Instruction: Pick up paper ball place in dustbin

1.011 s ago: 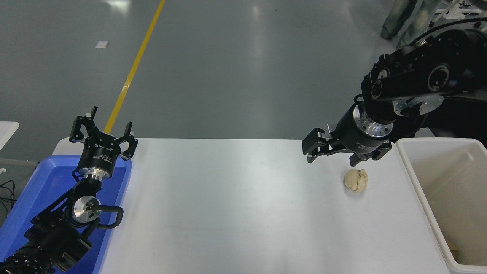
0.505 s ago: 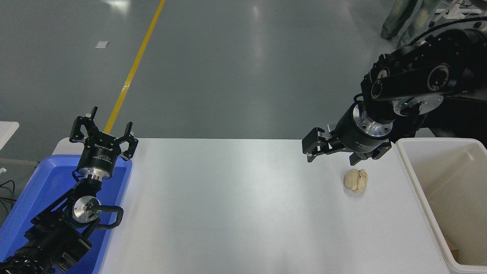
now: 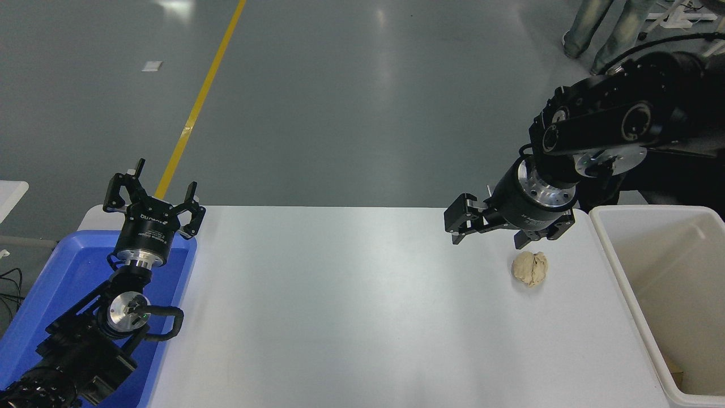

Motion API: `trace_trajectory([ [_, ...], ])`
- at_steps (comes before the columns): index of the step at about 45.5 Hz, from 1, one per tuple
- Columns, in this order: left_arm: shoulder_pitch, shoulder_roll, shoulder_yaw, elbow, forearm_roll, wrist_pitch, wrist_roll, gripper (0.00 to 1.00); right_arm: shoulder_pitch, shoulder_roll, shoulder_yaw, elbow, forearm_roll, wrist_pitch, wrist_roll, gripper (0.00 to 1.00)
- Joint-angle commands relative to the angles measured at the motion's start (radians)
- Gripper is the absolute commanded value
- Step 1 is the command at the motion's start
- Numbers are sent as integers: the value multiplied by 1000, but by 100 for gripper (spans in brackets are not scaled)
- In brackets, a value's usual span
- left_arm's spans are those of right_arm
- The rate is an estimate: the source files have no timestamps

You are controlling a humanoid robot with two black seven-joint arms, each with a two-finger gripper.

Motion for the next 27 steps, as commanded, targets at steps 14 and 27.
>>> trace_trajectory([
  [14, -1, 0, 0, 0, 0, 0, 0, 98, -8, 25, -15, -39, -9, 5, 0, 100],
  [27, -1, 0, 0, 0, 0, 0, 0, 98, -15, 5, -30, -46, 2, 2, 0, 100],
])
